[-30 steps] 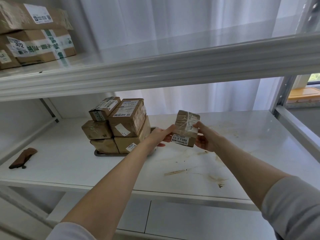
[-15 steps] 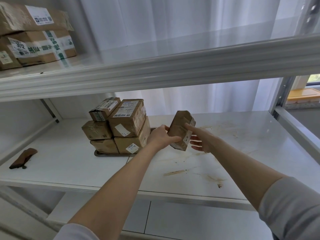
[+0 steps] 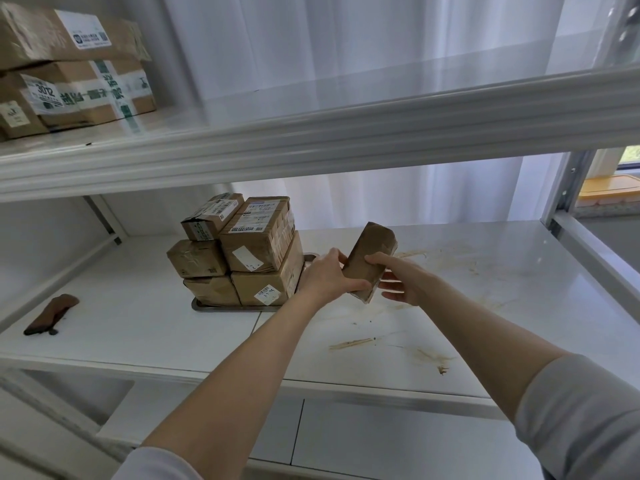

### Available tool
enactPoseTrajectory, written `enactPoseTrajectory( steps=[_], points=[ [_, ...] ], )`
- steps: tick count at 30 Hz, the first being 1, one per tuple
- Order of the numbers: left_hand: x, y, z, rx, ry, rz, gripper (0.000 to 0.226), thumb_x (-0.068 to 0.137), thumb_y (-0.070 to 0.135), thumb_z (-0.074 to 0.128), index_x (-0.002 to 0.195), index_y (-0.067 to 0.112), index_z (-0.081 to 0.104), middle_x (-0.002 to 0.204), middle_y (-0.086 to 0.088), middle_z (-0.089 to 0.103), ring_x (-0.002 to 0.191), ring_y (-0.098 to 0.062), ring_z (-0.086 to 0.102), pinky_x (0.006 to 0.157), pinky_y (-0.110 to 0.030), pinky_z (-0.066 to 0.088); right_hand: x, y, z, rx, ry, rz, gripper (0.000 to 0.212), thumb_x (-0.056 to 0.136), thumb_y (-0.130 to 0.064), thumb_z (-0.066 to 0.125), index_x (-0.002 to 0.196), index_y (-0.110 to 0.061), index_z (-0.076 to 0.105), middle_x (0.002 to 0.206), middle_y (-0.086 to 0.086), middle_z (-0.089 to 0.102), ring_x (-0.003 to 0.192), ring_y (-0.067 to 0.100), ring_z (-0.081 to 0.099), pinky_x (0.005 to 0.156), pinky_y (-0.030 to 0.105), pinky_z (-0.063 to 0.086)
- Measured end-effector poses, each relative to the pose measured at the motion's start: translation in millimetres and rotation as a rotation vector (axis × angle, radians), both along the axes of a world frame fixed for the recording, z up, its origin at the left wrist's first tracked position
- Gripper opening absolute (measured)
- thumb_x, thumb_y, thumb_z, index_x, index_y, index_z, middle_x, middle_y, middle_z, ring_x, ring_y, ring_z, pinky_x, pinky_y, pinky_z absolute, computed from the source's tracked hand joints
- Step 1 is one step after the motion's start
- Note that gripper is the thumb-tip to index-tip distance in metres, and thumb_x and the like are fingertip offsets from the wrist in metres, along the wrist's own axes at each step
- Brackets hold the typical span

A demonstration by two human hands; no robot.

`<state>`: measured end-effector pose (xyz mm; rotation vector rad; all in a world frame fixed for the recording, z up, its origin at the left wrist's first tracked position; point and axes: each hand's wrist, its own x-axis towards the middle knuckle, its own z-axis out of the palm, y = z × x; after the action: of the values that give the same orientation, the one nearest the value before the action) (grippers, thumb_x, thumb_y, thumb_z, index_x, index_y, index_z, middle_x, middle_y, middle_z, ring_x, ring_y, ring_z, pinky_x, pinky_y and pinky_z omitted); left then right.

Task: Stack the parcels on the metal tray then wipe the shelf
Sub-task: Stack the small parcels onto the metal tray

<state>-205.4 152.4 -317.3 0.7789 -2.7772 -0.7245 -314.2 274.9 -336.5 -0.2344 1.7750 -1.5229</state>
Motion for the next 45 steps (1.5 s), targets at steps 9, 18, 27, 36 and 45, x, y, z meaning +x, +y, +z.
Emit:
enactPoseTrajectory(
  steps=[9, 18, 27, 36, 45],
  points=[
    [2.9, -3.0, 2.9, 0.068, 0.073, -0.027, 0.074, 0.071, 0.050, 0.076, 0.133, 0.018, 0.049, 0.121, 0.000, 0.061, 0.111, -0.017, 0.056, 0.092, -0.036, 0.052, 0.2, -2.1, -0.2, -0.002, 0.014, -0.001, 0.029, 0.078, -0.026, 0.075, 0.100, -0.014, 0.060, 0.099, 0.001, 0.065, 0.095, 0.017, 0.059, 0.093, 0.035, 0.049],
    [1.4, 0.7, 12.8, 0.186, 0.199, -0.083, 0.066, 0.075, 0.042, 0.076, 0.131, 0.018, 0.053, 0.126, 0.001, 0.058, 0.110, -0.016, 0.052, 0.092, -0.032, 0.047, -0.5, -8.9, -2.6, 0.021, 0.113, 0.013, 0.042, 0.080, -0.021, 0.074, 0.117, -0.014, 0.055, 0.101, -0.002, 0.061, 0.107, 0.018, 0.055, 0.098, 0.037, 0.046],
    [-5.3, 1.0, 14.4, 0.145, 0.294, 0.003, 0.063, 0.072, 0.051, 0.074, 0.126, 0.021, 0.058, 0.121, 0.001, 0.060, 0.108, -0.016, 0.053, 0.091, -0.032, 0.048, 3.2, -11.2, -2.7, -0.012, 0.371, -0.027, 0.081, 0.070, -0.004, 0.077, 0.140, -0.012, 0.038, 0.117, 0.001, 0.054, 0.102, 0.019, 0.051, 0.077, 0.027, 0.043],
    [-8.7, 11.3, 19.0, 0.048, 0.231, 0.103, 0.075, 0.062, 0.066, 0.071, 0.119, 0.021, 0.052, 0.117, 0.004, 0.063, 0.109, -0.016, 0.058, 0.088, -0.040, 0.053, 4.6, -13.8, -4.3, 0.182, 0.620, -0.001, 0.089, 0.068, -0.011, 0.075, 0.145, -0.017, 0.030, 0.140, 0.002, 0.043, 0.120, 0.026, 0.050, 0.098, 0.044, 0.047],
    [-7.9, 11.5, 22.5, 0.094, 0.262, 0.088, 0.058, 0.075, 0.044, 0.073, 0.120, 0.015, 0.054, 0.116, 0.001, 0.064, 0.103, -0.015, 0.060, 0.087, -0.031, 0.054, 2.2, -16.5, -6.5, 0.198, 0.656, -0.022, 0.088, 0.069, -0.020, 0.076, 0.143, -0.014, 0.027, 0.135, 0.007, 0.041, 0.122, 0.028, 0.048, 0.099, 0.045, 0.047]
  ],
)
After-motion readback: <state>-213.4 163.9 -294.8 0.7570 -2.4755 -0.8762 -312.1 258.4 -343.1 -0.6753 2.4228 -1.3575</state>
